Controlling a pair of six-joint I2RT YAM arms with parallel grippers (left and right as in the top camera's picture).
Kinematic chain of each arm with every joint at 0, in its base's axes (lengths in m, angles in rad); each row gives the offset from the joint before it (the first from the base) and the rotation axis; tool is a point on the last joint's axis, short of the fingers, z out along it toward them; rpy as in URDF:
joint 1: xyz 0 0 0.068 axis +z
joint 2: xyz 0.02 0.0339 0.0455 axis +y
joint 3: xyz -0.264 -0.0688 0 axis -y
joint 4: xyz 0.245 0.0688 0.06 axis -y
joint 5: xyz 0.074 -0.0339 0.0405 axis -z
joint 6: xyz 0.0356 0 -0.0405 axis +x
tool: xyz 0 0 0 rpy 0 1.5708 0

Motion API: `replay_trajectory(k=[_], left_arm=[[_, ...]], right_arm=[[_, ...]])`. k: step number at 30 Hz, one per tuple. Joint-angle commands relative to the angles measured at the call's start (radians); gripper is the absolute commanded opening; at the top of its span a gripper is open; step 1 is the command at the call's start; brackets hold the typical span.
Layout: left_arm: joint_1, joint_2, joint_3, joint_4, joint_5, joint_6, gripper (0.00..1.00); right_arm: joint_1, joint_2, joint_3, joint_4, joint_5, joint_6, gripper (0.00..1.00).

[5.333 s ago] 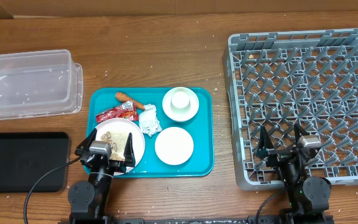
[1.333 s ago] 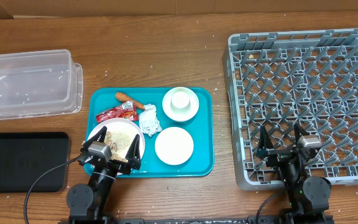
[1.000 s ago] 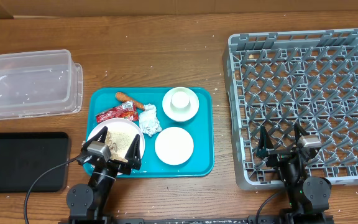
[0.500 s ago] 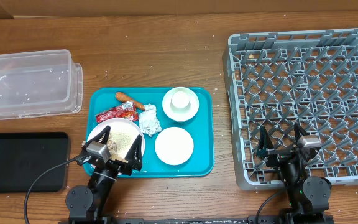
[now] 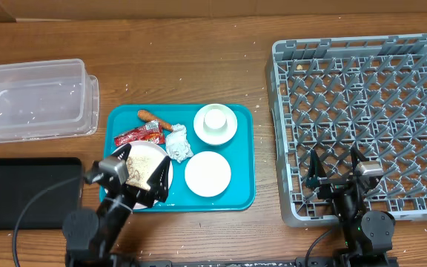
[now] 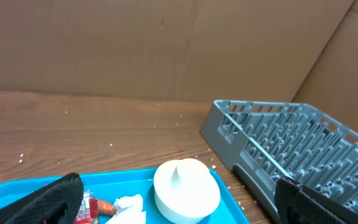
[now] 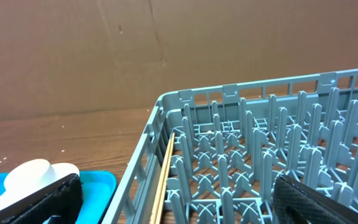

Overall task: Sort waste into correct bins and load items into the dishwasher
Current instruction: 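Lift the left gripper and lower it onto the white plate edge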

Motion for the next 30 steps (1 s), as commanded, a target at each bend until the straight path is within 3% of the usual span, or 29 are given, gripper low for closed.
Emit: replay_trajectory(k=[1, 8, 14, 26, 30], left_arm=[[-0.006, 0.214, 0.166, -0.094, 0.016, 0.110, 1.00], [-0.006, 0.687, 0.567, -0.459, 0.016, 0.209, 1.00], [-0.006, 0.903, 0.782, -0.594, 0.138, 0.204, 1.00], [-0.007, 0.943, 0.807, -0.676, 0.278, 0.181, 1.00], [-0.007, 0.953, 0.807, -0.730, 0.172, 0.167, 1.00]], right_arm=[[0.002, -0.010, -0.010, 0.006, 0.003, -0.004, 1.00], [0.002, -0.010, -0.010, 0.006, 0.003, -0.004, 1.00], [0.002, -0.010, -0.010, 0.006, 0.003, -0.003, 1.00], [0.002, -0.010, -0.010, 0.006, 0.003, -0.003, 1.00], [0.002, -0.010, -0.010, 0.006, 0.003, -0.003, 1.00]])
